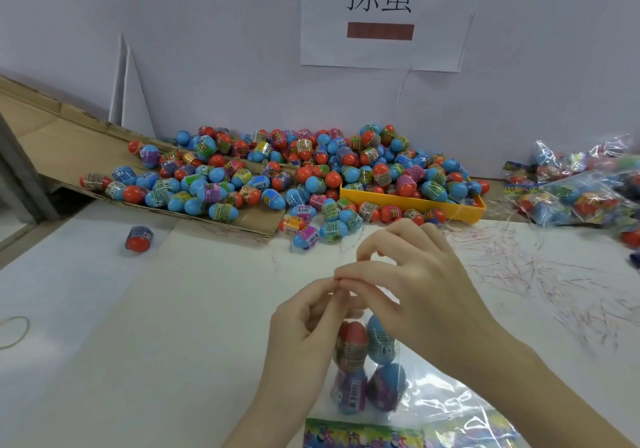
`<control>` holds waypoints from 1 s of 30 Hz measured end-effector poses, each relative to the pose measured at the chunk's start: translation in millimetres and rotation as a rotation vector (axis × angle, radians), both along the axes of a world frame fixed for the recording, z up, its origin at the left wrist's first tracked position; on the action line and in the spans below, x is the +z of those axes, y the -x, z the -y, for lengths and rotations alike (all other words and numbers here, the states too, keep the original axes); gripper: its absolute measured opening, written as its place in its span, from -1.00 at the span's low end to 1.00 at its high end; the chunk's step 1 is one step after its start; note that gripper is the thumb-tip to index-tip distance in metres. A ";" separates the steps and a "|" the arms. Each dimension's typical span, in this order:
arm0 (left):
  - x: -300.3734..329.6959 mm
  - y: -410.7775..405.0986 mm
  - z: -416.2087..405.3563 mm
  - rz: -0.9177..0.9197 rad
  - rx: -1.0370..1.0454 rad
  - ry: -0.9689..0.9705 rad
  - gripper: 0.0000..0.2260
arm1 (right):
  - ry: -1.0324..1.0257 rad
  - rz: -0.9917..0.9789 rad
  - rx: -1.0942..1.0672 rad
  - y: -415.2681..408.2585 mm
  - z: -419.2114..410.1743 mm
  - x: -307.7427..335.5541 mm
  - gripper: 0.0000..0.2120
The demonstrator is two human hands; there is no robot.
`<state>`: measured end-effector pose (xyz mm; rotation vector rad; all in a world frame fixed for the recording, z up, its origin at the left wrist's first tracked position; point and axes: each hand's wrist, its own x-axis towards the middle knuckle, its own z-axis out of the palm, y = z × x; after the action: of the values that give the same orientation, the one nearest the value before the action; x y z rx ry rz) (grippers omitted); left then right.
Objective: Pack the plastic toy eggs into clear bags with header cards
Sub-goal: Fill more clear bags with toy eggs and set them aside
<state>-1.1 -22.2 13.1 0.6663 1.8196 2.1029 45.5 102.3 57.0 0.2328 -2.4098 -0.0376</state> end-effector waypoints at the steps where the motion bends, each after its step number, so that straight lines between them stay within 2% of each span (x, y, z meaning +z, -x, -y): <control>1: -0.3 0.3 0.6 -0.009 0.008 0.008 -0.75 | -0.031 -0.010 -0.006 0.4 0.6 1.2 -0.85; 4: -0.4 1.1 0.9 -0.045 0.016 0.038 -0.66 | -0.183 -0.040 -0.031 0.2 2.4 2.3 -0.91; 6: 1.1 1.0 1.2 -0.069 0.014 0.043 -0.60 | -0.303 -0.039 -0.050 -1.5 3.0 1.8 -0.87; 10: 2.7 0.1 3.1 -0.124 0.015 0.063 -0.64 | -0.513 -0.062 -0.071 -2.2 6.0 6.0 -0.80; 15: 1.4 0.5 3.3 -0.142 0.020 0.101 -0.64 | -0.610 -0.119 -0.072 2.2 8.4 10.8 -0.77; 20: 1.3 -0.7 3.4 -0.103 0.041 0.090 -0.62 | -0.541 -0.114 -0.139 3.8 4.3 9.5 -0.74; 22: 3.0 -1.9 3.3 -0.080 0.035 0.066 -0.59 | -0.415 -0.111 -0.176 4.3 3.0 6.7 -0.69; 26: 4.0 -2.5 2.6 -0.040 0.012 0.060 -0.62 | -0.196 -0.105 -0.245 4.5 3.0 -1.8 -0.73; 30: -2.9 -0.4 6.1 0.135 0.051 -0.012 -0.75 | 0.085 -0.110 -0.293 0.0 -20.7 5.7 -0.78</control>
<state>-0.6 -28.2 10.2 0.4728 1.7696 2.1364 45.6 122.9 62.7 -0.1587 -2.3102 -0.0787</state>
